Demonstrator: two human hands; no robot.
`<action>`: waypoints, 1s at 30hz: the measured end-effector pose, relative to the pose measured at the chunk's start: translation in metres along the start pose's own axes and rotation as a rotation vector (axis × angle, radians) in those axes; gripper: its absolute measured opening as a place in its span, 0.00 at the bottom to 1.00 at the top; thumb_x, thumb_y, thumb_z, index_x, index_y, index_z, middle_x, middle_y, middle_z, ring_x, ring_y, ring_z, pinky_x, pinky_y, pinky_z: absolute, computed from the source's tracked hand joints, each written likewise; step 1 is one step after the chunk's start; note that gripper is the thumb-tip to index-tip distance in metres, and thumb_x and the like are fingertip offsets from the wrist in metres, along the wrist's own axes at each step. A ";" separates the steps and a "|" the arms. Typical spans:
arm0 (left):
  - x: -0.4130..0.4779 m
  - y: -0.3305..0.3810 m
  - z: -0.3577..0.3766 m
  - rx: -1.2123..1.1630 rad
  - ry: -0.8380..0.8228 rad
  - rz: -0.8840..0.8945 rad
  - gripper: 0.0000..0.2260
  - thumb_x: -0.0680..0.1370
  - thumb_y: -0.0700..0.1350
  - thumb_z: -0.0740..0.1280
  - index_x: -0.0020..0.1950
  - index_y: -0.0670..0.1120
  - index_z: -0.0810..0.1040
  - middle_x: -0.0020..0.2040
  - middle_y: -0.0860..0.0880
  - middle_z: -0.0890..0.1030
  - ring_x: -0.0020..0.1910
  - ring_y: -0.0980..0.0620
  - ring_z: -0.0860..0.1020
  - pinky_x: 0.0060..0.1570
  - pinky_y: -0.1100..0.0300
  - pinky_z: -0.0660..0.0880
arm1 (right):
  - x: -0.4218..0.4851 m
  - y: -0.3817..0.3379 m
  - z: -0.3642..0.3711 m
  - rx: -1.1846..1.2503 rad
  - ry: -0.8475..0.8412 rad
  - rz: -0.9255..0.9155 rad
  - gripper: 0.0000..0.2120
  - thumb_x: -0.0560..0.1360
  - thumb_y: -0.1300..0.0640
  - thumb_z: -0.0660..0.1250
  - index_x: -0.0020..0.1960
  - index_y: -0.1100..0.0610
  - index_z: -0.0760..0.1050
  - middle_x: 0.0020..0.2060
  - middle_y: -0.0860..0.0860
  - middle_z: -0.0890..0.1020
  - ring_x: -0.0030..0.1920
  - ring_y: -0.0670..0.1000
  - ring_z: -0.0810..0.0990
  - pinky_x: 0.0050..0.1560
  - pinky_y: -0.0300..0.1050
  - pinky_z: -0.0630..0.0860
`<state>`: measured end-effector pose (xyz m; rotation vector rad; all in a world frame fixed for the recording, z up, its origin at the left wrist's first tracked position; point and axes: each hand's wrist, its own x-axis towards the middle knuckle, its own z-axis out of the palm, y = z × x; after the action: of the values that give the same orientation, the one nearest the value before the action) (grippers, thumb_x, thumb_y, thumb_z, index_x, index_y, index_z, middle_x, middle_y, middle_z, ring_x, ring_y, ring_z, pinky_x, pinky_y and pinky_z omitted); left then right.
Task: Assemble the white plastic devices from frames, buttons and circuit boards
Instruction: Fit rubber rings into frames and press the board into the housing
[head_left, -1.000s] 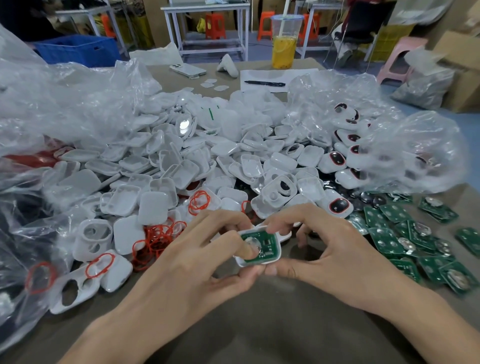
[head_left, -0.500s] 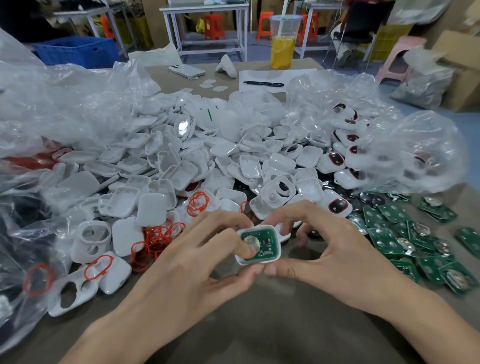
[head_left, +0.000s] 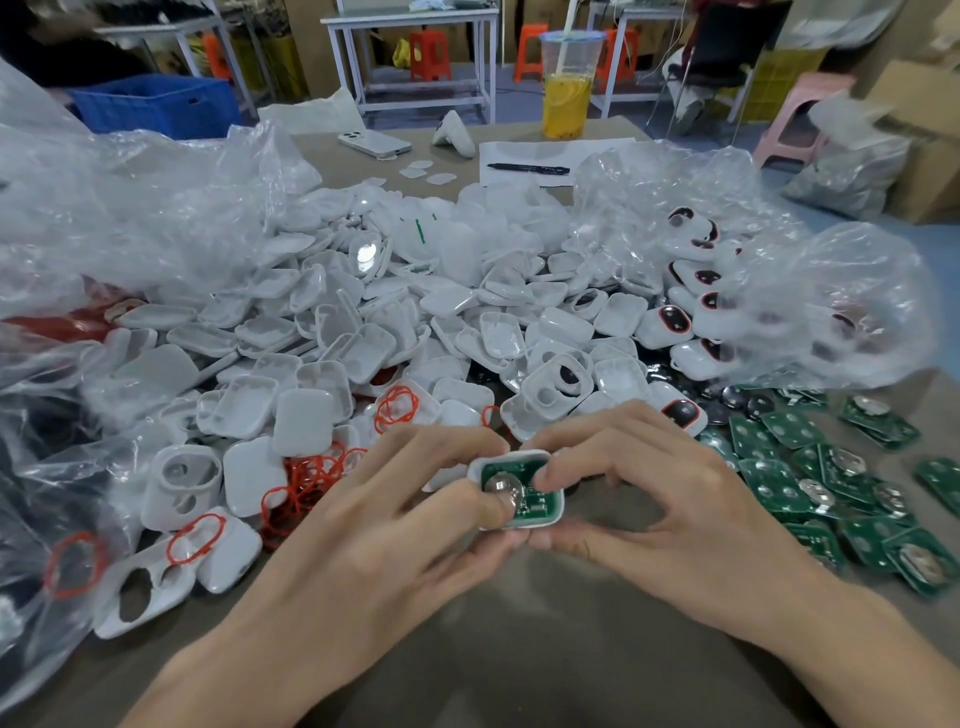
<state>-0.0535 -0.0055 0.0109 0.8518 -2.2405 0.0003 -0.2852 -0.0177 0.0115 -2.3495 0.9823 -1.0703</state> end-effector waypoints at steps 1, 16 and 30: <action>0.000 -0.001 0.000 0.012 0.002 0.015 0.05 0.80 0.47 0.70 0.51 0.48 0.76 0.62 0.53 0.75 0.56 0.54 0.75 0.58 0.67 0.68 | 0.000 0.001 0.000 -0.024 0.021 -0.029 0.10 0.74 0.44 0.73 0.52 0.46 0.79 0.57 0.37 0.80 0.57 0.45 0.79 0.55 0.38 0.74; -0.002 0.007 -0.001 -0.261 0.068 -0.200 0.10 0.76 0.53 0.73 0.55 0.54 0.77 0.58 0.59 0.79 0.57 0.55 0.81 0.53 0.65 0.74 | -0.002 -0.001 -0.001 0.265 -0.075 0.268 0.14 0.69 0.34 0.73 0.52 0.36 0.78 0.59 0.36 0.81 0.56 0.45 0.80 0.51 0.42 0.78; -0.001 0.006 0.000 -0.243 0.079 -0.165 0.13 0.76 0.53 0.73 0.58 0.53 0.77 0.59 0.59 0.78 0.57 0.52 0.80 0.55 0.61 0.74 | -0.003 0.002 0.000 0.381 -0.111 0.311 0.14 0.69 0.36 0.75 0.51 0.39 0.79 0.60 0.38 0.81 0.46 0.48 0.83 0.46 0.42 0.80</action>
<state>-0.0559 -0.0002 0.0118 0.8836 -2.0406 -0.3037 -0.2871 -0.0168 0.0087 -1.8581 0.9650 -0.9016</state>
